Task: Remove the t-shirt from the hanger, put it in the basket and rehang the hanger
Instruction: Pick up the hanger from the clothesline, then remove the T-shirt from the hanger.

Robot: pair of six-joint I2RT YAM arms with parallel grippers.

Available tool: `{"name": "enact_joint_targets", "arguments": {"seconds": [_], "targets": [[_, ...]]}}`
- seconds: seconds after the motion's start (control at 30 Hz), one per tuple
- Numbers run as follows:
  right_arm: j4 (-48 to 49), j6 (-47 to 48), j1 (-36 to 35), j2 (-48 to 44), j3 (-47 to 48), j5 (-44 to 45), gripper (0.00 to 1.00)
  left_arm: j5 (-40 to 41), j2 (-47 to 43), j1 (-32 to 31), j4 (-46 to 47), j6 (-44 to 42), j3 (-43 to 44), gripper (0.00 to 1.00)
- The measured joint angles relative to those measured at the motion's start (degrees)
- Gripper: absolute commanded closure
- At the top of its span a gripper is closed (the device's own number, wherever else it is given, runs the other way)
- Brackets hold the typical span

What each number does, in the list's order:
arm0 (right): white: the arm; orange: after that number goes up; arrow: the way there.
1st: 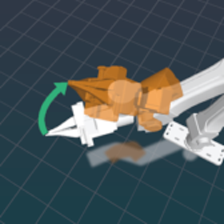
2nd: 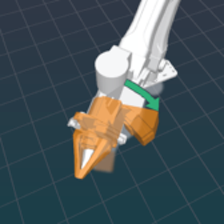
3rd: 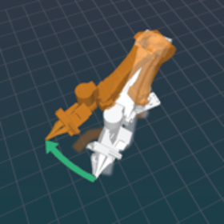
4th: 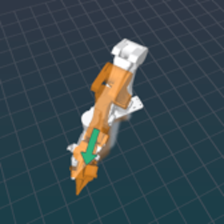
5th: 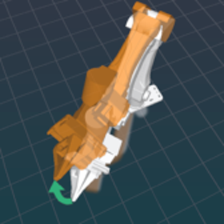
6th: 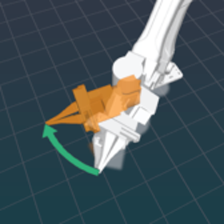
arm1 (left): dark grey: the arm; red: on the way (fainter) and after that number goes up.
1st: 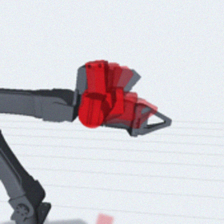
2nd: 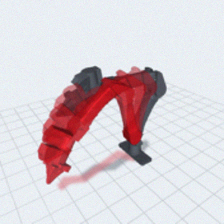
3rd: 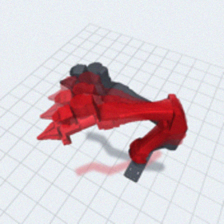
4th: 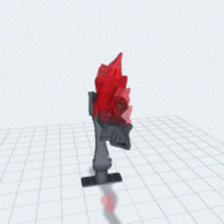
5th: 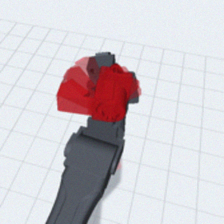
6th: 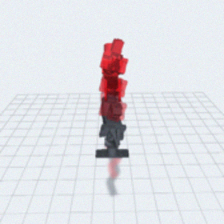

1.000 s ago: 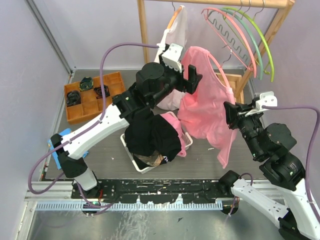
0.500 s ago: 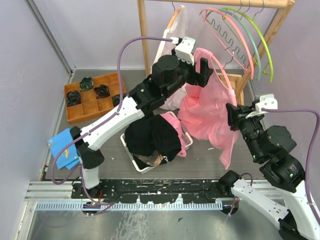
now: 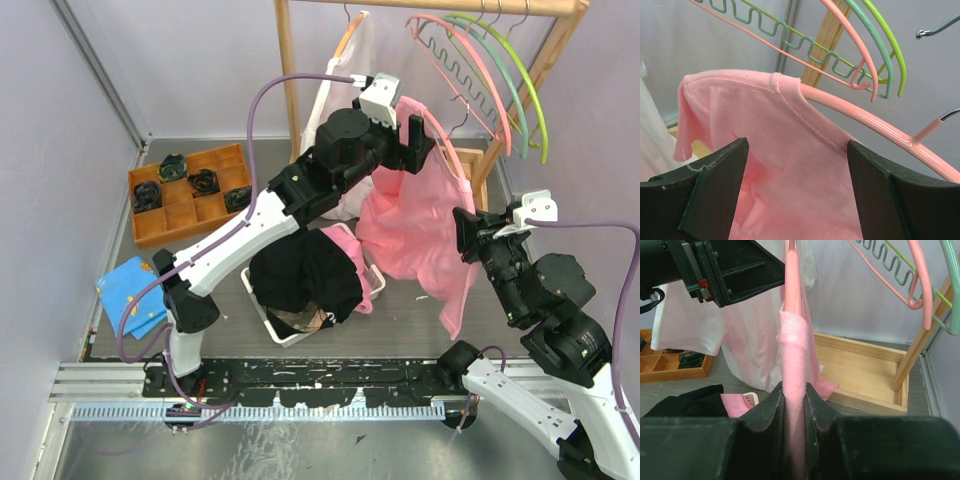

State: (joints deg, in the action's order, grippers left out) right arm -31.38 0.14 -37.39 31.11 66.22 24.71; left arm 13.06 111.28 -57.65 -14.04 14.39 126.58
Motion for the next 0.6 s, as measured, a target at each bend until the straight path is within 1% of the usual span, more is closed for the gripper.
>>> {"name": "enact_joint_targets", "arguments": {"seconds": [0.6], "targets": [[0.0, 0.0, 0.0, 0.0, 0.0, -0.3, 0.99, -0.4, -0.9, 0.0, 2.7, 1.8, -2.0, 0.14]]}}
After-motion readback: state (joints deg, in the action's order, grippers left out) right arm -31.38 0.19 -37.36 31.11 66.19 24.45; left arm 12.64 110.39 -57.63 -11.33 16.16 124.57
